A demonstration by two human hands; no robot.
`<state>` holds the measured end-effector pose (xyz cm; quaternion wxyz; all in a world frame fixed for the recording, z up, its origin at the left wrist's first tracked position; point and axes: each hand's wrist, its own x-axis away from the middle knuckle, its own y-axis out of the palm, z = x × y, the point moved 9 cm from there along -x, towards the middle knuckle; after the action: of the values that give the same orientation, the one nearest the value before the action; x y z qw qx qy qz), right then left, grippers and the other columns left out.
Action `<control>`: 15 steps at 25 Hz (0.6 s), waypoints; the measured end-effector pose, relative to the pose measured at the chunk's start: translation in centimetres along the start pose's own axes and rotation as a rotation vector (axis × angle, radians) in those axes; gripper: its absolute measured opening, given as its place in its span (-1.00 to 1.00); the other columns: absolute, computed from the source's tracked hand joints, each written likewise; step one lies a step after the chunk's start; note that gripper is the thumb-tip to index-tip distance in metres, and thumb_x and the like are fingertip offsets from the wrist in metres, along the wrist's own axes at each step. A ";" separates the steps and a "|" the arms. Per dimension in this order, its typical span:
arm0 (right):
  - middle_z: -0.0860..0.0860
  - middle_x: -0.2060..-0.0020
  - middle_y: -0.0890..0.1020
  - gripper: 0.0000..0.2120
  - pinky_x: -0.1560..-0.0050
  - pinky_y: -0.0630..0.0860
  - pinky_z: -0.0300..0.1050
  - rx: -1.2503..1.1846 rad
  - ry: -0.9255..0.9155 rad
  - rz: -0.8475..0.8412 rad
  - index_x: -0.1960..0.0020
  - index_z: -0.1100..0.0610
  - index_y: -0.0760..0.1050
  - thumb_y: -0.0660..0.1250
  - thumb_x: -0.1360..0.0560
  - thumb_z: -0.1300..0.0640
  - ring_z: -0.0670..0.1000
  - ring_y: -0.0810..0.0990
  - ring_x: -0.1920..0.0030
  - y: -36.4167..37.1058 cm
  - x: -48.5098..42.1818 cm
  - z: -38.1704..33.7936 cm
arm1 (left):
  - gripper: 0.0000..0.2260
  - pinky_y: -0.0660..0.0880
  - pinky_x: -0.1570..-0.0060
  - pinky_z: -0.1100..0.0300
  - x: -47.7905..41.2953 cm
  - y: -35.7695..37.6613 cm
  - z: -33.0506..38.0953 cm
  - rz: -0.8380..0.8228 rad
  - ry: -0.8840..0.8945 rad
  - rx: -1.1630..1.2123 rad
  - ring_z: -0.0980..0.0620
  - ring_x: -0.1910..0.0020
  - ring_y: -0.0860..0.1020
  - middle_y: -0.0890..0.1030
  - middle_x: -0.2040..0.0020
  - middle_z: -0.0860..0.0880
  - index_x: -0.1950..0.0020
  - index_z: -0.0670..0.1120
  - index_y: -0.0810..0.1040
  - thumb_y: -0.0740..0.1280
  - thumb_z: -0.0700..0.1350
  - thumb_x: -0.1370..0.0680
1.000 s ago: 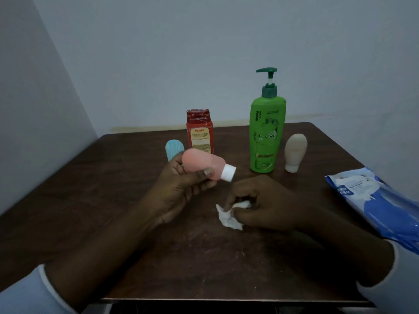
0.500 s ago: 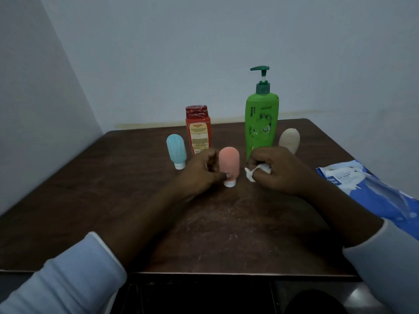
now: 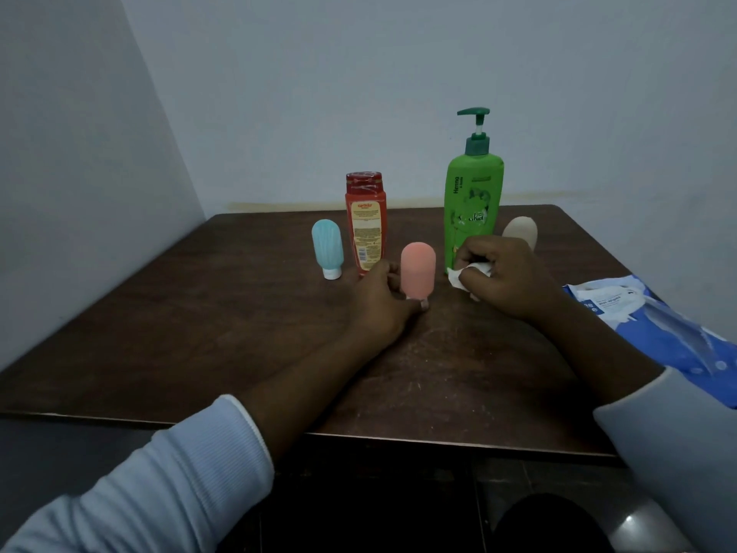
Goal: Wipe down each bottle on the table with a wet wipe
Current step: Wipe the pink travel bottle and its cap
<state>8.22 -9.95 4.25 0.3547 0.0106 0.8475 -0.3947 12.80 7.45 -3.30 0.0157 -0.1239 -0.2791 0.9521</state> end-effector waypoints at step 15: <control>0.00 0.43 0.63 -0.85 0.31 0.54 -0.24 -0.061 0.113 -0.041 0.24 0.12 0.54 0.30 -0.42 0.33 -0.10 0.64 0.40 0.7 -0.1 1.2 | -0.58 0.58 -0.09 0.01 -6.0 1.6 -0.5 0.110 -0.022 -0.230 -0.07 -0.20 0.61 0.65 -0.25 -0.05 -0.29 -0.04 0.48 0.53 0.01 -0.52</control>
<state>9.15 -10.25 3.34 0.2986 0.0048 0.8777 -0.3747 18.77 5.78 -3.22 -0.0537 -0.1294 -0.3796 0.9145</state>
